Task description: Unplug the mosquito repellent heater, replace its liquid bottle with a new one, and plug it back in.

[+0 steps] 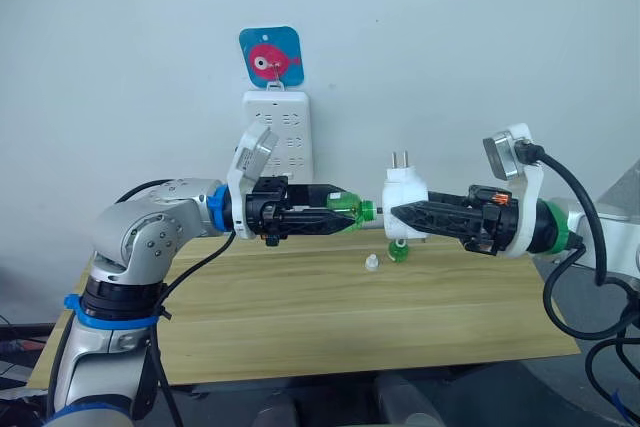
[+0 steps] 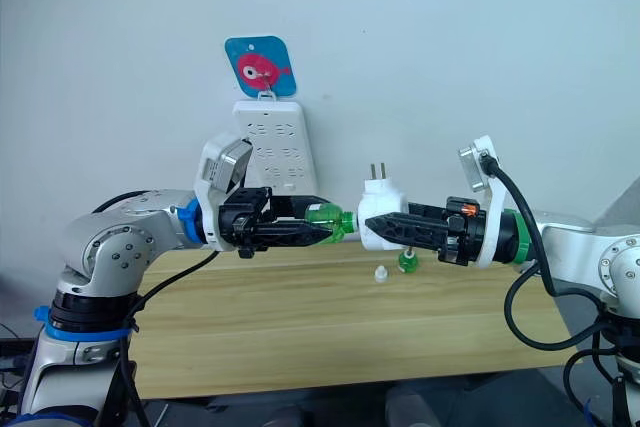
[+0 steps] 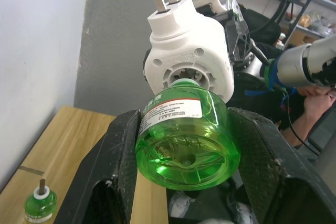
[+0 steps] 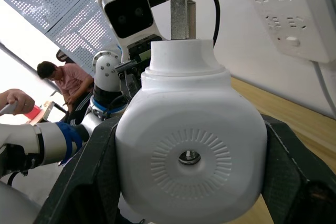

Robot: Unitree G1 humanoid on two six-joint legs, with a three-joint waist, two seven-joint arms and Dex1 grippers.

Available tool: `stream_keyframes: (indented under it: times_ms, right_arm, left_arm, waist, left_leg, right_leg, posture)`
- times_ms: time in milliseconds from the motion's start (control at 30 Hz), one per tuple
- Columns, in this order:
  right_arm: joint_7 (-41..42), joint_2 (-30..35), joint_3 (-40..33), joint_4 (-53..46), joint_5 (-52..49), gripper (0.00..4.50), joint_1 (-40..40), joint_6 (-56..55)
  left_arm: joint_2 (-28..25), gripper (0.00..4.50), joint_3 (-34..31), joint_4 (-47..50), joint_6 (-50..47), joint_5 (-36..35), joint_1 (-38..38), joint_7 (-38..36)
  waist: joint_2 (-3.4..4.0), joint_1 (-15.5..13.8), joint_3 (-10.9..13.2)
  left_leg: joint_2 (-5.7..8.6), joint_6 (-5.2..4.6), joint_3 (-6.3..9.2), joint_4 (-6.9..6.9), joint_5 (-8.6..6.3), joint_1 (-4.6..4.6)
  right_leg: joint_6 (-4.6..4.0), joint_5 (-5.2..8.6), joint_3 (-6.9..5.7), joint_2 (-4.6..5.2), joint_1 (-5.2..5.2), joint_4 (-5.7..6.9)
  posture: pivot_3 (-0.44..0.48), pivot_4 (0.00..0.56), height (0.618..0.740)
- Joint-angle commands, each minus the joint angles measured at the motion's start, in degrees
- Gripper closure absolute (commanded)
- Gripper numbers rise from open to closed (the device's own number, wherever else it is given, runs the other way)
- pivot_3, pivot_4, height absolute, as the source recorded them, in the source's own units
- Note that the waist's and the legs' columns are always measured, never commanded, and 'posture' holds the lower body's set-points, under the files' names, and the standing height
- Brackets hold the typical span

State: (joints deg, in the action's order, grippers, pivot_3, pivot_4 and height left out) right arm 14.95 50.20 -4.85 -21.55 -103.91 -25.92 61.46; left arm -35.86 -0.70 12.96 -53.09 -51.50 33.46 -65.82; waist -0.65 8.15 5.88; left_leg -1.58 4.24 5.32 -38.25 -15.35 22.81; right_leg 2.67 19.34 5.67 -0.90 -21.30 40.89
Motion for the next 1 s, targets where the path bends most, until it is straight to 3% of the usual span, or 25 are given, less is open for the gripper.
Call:
stream_keyframes:
  times_ms: [33,700,1000]
  right_arm:
    - [1.7,-0.3,0.4,-1.7,-0.4,1.51,-1.2,0.2]
    - [1.2,-0.1,-0.9,1.0,-1.1,1.51,-0.6,-0.1]
    - [-1.2,-1.7,0.5,-0.6,-2.4,1.51,-0.8,-1.1]
  left_arm:
    - [0.6,2.22,0.9,2.4,1.3,-0.4,1.5,-0.7]
    - [0.7,2.22,0.0,2.7,0.8,-1.2,0.8,-0.2]
    - [4.1,2.22,-0.7,2.3,2.3,-0.8,1.1,3.4]
  waist:
    - [0.00,0.0,0.0]
    - [0.00,0.0,0.0]
    - [0.00,0.0,0.0]
  left_leg:
    - [0.00,0.00,0.00,-0.01,0.00,0.00]
    - [0.00,0.00,0.00,-0.03,0.00,0.01]
    - [0.00,-0.01,0.00,-0.08,0.00,0.00]
  right_leg:
    - [0.00,0.00,0.00,0.00,0.00,0.00]
    - [0.00,0.00,0.00,0.00,0.01,0.01]
    - [0.00,0.00,0.00,0.00,0.02,0.04]
  posture:
    - [-0.123,0.015,0.740]
    - [-0.122,0.018,0.740]
    - [-0.119,0.019,0.740]
